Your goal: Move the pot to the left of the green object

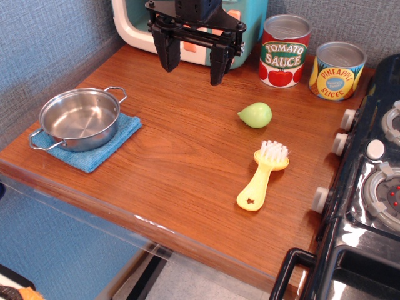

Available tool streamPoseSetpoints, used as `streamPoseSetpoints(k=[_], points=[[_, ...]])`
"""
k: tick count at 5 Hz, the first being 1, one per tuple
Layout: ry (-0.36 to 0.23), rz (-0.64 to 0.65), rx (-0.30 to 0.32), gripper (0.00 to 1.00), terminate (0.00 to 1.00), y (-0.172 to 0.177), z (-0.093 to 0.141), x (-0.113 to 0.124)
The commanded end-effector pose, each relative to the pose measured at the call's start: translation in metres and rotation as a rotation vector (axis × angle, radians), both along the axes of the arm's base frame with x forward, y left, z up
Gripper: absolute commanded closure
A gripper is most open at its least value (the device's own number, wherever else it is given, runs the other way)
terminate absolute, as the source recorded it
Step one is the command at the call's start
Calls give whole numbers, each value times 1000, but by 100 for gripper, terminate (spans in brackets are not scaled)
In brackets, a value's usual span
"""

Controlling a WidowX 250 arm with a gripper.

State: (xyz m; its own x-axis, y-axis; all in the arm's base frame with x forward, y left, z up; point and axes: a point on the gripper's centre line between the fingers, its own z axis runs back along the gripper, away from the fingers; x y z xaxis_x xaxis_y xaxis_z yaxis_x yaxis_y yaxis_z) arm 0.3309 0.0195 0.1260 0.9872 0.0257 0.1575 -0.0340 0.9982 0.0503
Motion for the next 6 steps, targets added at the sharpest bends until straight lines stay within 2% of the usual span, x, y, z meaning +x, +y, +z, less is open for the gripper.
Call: streamPoseSetpoints(k=[1, 2, 3, 5, 6], points=[[0, 0, 0, 0, 0, 0, 0, 0], [10, 15, -8, 0, 0, 17, -7, -1], [45, 32, 33, 0, 0, 46, -16, -11], [101, 49, 201, 0, 0, 105, -41, -29], [133, 84, 186, 0, 0, 123, -62, -37]])
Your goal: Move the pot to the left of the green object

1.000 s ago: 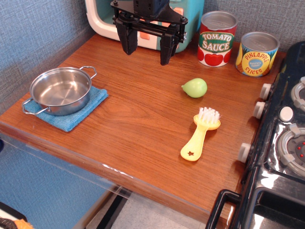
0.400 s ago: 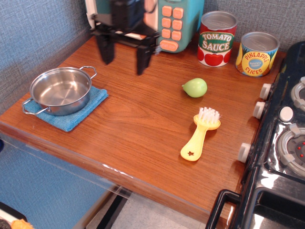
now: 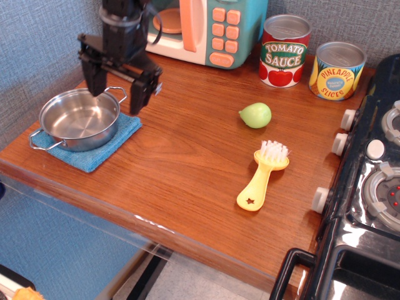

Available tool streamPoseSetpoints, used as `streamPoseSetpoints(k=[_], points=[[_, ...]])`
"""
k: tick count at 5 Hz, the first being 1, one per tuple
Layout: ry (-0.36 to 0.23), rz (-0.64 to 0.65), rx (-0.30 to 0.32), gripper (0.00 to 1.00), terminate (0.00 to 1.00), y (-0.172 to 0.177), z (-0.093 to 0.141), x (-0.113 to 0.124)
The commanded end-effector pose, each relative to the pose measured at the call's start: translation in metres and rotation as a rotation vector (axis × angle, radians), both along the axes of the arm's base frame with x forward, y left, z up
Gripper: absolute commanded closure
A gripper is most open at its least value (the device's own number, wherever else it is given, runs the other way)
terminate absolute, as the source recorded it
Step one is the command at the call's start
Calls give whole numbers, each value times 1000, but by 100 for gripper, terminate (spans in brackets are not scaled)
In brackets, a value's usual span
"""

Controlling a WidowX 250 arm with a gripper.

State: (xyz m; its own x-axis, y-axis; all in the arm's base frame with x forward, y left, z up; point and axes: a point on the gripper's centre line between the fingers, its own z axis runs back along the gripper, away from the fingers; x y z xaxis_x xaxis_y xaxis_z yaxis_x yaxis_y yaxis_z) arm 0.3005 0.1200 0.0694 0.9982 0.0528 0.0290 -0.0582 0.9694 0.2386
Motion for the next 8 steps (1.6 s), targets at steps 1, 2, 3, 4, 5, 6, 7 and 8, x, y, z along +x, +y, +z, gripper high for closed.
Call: streamPoseSetpoints(k=[1, 2, 3, 4, 5, 6, 7, 8], points=[[-3, 87, -86, 0, 0, 34, -19, -9], [22, 106, -152, 0, 0, 39, -31, -9], [11, 98, -168, 100, 0, 38, -30, -9], [11, 87, -173, 100, 0, 35, -30, -9], [-3, 57, -177, 100, 0, 30, -25, -10], [-12, 36, -177, 100, 0, 24, -21, -10], [-37, 26, -153, 100, 0, 20, -7, -8], [-95, -37, -137, 100, 0, -5, 21, 11]])
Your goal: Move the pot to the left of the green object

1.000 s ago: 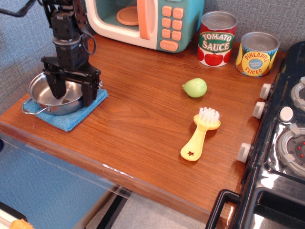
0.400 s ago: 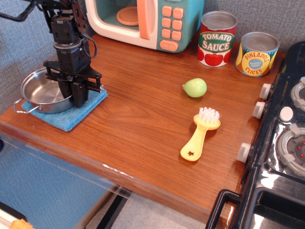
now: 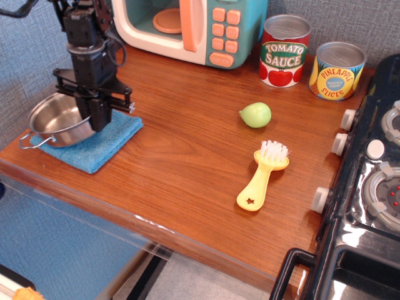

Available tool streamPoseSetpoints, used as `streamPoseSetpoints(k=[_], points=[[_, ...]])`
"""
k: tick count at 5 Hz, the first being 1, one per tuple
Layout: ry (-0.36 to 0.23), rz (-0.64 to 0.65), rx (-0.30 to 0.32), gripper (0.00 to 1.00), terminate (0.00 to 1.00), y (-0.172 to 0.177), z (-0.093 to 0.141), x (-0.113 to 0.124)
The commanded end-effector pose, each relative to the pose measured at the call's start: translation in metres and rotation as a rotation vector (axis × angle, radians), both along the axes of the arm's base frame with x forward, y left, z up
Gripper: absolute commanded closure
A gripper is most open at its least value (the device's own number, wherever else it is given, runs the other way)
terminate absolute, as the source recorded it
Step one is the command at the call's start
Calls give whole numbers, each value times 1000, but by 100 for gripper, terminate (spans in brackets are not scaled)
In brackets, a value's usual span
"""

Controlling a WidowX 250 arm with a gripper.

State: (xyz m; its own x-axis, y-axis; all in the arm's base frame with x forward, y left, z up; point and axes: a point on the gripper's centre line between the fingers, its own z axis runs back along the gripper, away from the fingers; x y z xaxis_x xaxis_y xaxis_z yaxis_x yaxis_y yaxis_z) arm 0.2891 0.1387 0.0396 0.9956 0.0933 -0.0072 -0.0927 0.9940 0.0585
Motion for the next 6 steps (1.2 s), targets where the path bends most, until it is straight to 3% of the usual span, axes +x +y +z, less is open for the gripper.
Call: streamPoseSetpoints(k=[1, 2, 3, 4, 6], points=[[-181, -153, 37, 100, 0, -65, 72, 48], [-187, -218, 26, 100, 0, -99, 71, 72], [-147, -214, 45, 100, 0, -109, 50, 95], [-97, -193, 93, 100, 0, -102, 24, 112], [-54, -177, 102, 100, 0, -99, 3, 122]])
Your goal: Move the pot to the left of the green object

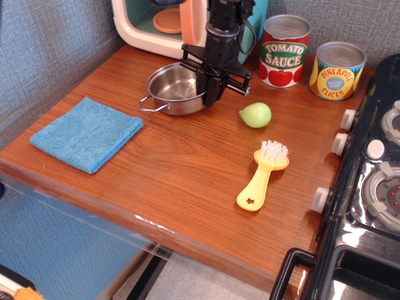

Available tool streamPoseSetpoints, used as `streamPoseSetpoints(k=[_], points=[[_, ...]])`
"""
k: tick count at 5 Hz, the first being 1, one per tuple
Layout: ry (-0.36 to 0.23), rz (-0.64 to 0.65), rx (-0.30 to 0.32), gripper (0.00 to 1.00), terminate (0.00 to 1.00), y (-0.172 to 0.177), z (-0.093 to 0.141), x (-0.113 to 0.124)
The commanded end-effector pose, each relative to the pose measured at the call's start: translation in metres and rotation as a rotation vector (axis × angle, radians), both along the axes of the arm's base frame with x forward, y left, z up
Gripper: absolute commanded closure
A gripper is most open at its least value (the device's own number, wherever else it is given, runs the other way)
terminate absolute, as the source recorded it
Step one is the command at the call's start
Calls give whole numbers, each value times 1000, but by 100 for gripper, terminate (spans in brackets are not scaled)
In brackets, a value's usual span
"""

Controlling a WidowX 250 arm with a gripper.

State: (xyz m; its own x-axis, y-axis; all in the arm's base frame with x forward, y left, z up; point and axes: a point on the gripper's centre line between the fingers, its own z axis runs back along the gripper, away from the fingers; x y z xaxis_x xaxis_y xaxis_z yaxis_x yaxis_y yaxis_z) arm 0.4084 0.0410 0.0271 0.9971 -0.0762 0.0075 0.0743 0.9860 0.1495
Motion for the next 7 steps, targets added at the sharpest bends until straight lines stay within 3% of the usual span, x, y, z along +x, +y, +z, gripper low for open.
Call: streamPoseSetpoints(k=[1, 2, 3, 4, 5, 6, 7], points=[[-56, -26, 3, 0, 0, -7, 20, 1], [-106, -22, -11, 0, 0, -10, 45, -1], [-218, 15, -66, 0, 0, -3, 95, 0], [-289, 52, -93, 0, 0, 11, 134, -16], [-250, 102, -78, 0, 0, 22, 126, -49], [-173, 116, -66, 0, 0, 35, 103, -84], [-135, 109, -61, 0, 0, 46, 91, -102]])
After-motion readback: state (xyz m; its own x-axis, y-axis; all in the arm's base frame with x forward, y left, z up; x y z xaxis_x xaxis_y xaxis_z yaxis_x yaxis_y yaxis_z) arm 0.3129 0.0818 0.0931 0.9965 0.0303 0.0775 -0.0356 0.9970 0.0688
